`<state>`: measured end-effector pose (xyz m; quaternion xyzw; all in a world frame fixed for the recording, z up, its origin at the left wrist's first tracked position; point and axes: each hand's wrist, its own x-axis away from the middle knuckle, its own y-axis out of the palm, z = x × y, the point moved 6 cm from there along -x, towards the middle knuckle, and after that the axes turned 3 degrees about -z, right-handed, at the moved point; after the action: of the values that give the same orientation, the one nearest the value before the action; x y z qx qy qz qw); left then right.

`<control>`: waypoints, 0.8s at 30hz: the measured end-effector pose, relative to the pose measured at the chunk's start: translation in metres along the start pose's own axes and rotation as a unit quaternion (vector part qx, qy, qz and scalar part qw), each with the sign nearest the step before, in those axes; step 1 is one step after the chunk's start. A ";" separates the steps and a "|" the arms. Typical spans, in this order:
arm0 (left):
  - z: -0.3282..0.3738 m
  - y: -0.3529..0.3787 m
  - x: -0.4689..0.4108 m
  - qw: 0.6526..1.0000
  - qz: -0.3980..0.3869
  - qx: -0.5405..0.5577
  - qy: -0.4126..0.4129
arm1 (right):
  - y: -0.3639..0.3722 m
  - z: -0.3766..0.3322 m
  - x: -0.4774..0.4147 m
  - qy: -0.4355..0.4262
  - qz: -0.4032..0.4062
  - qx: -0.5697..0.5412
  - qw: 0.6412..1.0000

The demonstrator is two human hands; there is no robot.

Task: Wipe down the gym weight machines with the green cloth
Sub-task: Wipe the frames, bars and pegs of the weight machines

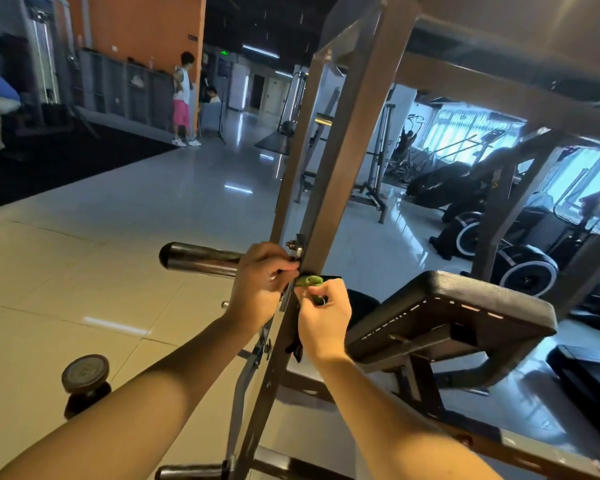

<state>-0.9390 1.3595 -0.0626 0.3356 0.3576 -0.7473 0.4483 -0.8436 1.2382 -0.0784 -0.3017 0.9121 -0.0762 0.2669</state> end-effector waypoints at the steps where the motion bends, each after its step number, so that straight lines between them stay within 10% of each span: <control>1: 0.002 -0.001 0.000 1.000 0.001 0.010 -0.003 | -0.002 -0.004 -0.005 -0.007 -0.005 0.015 1.000; 8: 0.001 0.001 0.002 0.991 -0.006 0.134 0.002 | -0.030 -0.087 -0.053 -0.181 0.086 0.016 0.980; 16: 0.000 -0.004 -0.004 0.999 -0.014 -0.042 0.004 | 0.010 0.032 0.012 0.031 -0.028 0.043 0.998; 24: -0.010 0.000 -0.003 0.992 -0.030 0.114 -0.042 | -0.024 -0.061 -0.043 -0.187 0.068 -0.009 0.980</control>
<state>-0.9365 1.3692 -0.0654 0.3416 0.2611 -0.8097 0.3994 -0.8345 1.2429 0.0001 -0.2505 0.8652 0.0076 0.4343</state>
